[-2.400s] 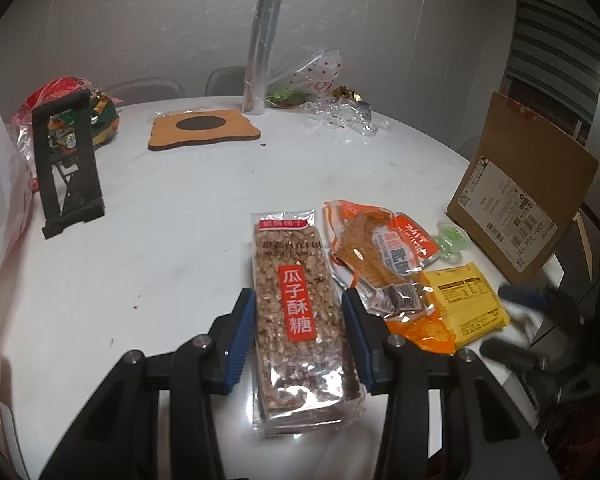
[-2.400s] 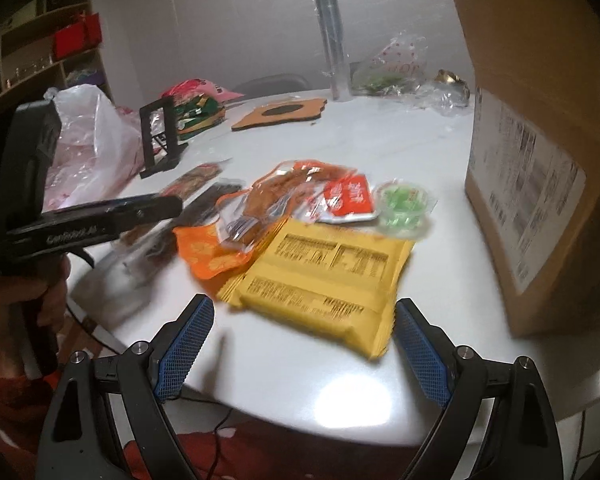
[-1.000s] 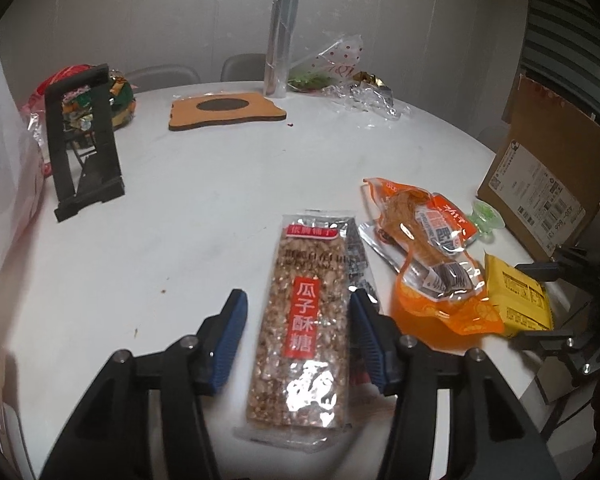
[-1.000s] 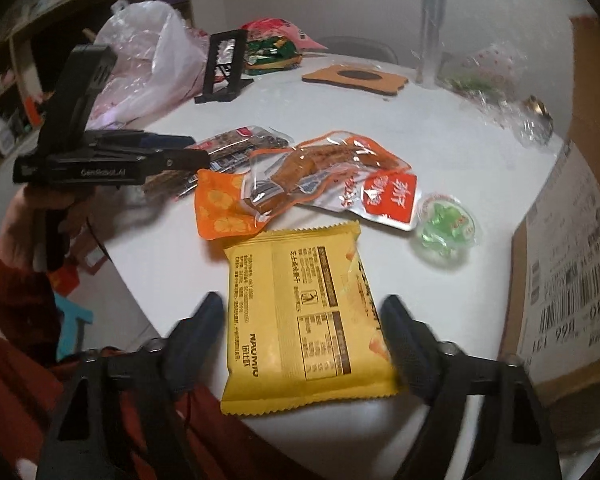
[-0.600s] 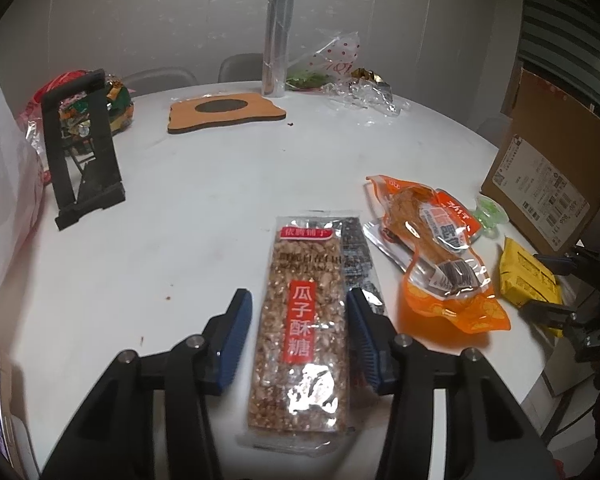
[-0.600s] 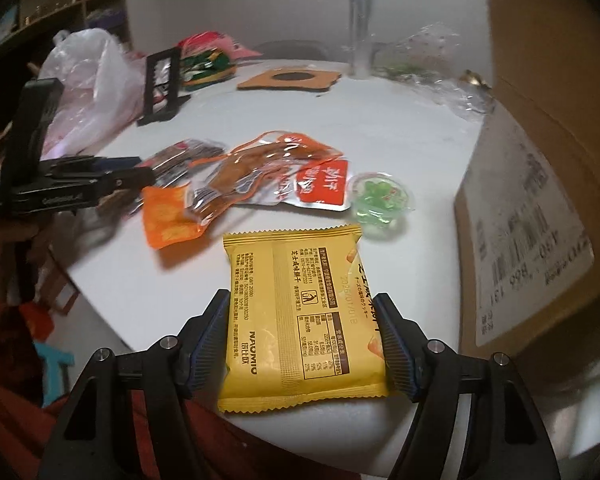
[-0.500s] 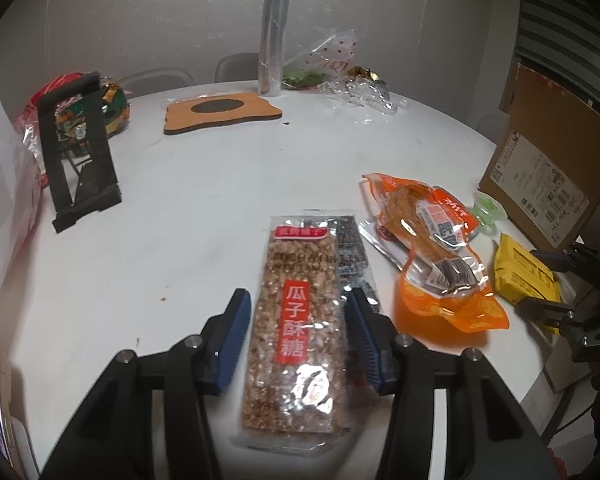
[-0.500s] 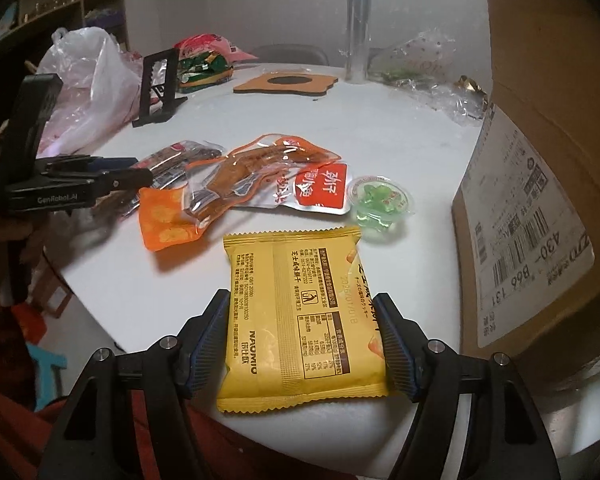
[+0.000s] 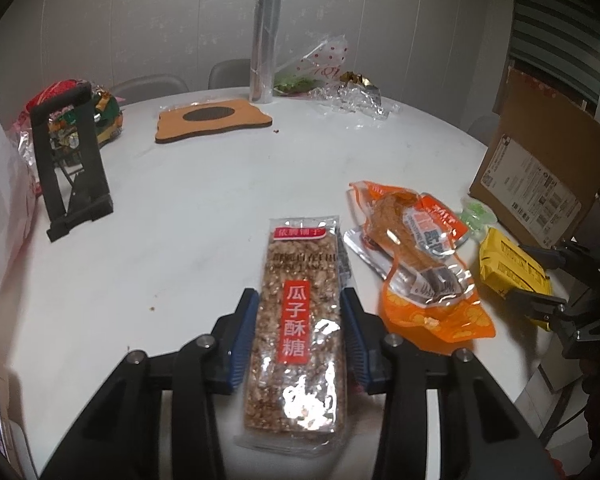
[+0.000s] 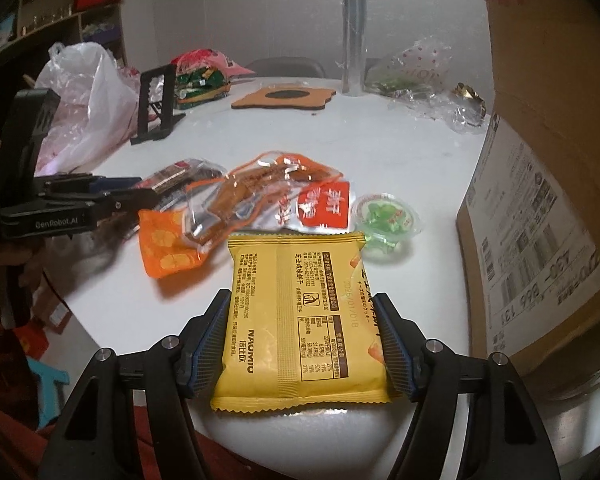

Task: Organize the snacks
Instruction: 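Lift and carry both snacks over the cardboard box with both tools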

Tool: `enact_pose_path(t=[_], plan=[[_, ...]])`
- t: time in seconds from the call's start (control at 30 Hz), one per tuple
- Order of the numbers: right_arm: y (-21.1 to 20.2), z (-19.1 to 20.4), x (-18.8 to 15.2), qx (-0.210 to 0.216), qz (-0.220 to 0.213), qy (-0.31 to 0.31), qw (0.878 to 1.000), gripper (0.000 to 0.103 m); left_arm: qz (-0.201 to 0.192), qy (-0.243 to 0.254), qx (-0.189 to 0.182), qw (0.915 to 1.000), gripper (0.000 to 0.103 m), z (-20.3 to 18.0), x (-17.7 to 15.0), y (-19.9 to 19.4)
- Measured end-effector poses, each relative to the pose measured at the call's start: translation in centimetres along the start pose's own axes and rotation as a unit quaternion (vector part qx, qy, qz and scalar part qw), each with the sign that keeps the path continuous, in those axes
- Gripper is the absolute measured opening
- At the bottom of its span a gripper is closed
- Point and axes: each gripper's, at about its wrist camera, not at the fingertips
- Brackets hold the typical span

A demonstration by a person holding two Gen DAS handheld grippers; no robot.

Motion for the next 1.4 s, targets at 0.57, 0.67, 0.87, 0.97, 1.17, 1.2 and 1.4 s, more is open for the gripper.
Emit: enact_pose_path(t=[0.57, 0.67, 0.87, 0.97, 1.17, 1.2, 1.4], plan=[[-7.6, 0.7, 6.7, 0.051, -0.084, -0.025, 0.995, 0.066, -0.121, 0.053, -0.023, 0.9909, 0.039, -4.1, 8.3, -8.0], [-9.7, 0.1, 8.2, 0.049, -0.107, -0.027, 0.993, 0.066, -0.148, 0.074, -0.043, 0.9853, 0.039, -6.3, 10.6, -9.7], [-14.6, -3.0, 9.6, 0.005, -0.151, -0.013, 0.988, 0.066, -0.172, 0.127, -0.091, 0.9727, 0.039, -12.6, 14.7, -10.8], [-16.6, -5.1, 9.5, -0.018, -0.163, 0.009, 0.986, 0.066, -0.176, 0.156, -0.120, 0.9646, 0.039, -16.2, 16.5, -10.5], [-18.1, -10.1, 7.8, -0.065, -0.145, 0.060, 0.985, 0.066, -0.136, 0.208, -0.193, 0.9491, 0.039, -23.6, 18.6, -8.7], [-17.9, -10.6, 7.3, -0.069, -0.140, 0.066, 0.986, 0.066, -0.130, 0.214, -0.197, 0.9479, 0.039, -24.4, 18.7, -8.4], [-15.1, -13.4, 5.2, -0.066, -0.090, 0.095, 0.989, 0.066, -0.061, 0.265, -0.213, 0.9384, 0.039, -29.2, 19.1, -4.7]])
Point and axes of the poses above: each gripper's, at about its wrist camera, not at the fingertips, and y roughly the way its jaws point, z to its left, x to its top, and after that the axes turned 3 degrees about -y, right-handed
